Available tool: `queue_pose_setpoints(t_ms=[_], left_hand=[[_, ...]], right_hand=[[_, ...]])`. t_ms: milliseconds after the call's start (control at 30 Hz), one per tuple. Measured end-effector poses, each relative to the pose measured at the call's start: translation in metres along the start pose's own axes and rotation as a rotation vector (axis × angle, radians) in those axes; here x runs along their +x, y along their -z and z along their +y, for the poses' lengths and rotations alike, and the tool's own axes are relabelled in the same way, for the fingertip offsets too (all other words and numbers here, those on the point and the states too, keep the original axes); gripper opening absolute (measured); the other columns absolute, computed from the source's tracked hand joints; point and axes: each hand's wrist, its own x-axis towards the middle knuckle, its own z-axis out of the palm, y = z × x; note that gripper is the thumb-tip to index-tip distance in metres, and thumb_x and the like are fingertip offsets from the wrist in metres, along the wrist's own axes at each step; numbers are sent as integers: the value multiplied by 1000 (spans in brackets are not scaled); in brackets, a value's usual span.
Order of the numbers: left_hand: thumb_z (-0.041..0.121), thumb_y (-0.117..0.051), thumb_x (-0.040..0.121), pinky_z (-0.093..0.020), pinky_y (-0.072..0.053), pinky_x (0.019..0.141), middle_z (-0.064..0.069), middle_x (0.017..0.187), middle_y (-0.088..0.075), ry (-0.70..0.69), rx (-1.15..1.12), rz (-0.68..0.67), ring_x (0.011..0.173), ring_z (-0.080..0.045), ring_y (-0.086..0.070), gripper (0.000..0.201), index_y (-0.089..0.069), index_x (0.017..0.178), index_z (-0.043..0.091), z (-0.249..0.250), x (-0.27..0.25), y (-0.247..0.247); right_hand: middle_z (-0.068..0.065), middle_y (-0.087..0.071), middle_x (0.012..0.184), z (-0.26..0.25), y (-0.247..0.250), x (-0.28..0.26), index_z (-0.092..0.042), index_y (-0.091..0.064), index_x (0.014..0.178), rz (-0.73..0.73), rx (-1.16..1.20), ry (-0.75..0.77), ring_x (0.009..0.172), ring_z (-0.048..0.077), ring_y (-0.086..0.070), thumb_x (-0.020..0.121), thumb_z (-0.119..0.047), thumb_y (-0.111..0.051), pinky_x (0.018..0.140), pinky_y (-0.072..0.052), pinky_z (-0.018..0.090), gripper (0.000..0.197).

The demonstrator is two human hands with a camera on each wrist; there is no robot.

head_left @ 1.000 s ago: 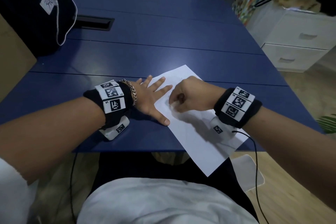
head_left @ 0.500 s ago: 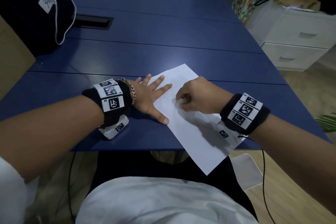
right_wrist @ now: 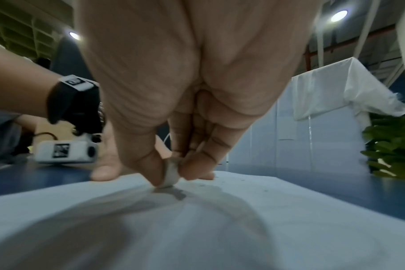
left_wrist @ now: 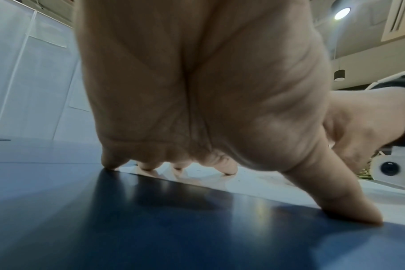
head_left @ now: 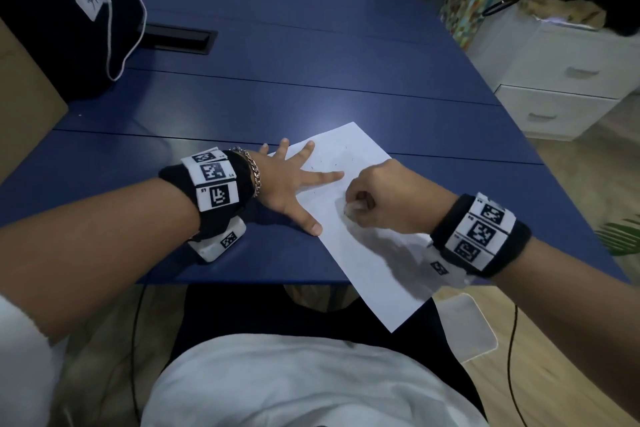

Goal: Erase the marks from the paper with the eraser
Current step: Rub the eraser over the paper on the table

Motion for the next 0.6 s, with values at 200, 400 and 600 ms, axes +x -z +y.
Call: queue_pose_setpoints(t_ms=[200,400,600], left_hand=[[103,-58,64,-71,15,123,-1,169,42,2,11,-22,155,-49,32,120,22,148,75,0,0,0],[103,-57,64,-70,16,123,1,166,46,13,21,-46,154,-48,34,124,26,150,70,-1,3,0],[105,-56,60,-72,12,124,2,166,46,4,14,-56,155,-47,34,135,31,153,61,-3,6,-1]], right_hand=[[-9,-68,80,-10,-4,-12,-27,-75,87,-79,87,87,69,10,-57,82,-28,-69,68,-48,25,7],[-9,-70,79,-13,-1,-1,-26,-77,89,-102,71,126,68,8,-59,82,-29,-69,66,-48,23,10],[-6,-73,79,-7,8,34,-21,-79,95,-8,64,68,74,17,-65,85,-22,-71,69,-49,27,13]])
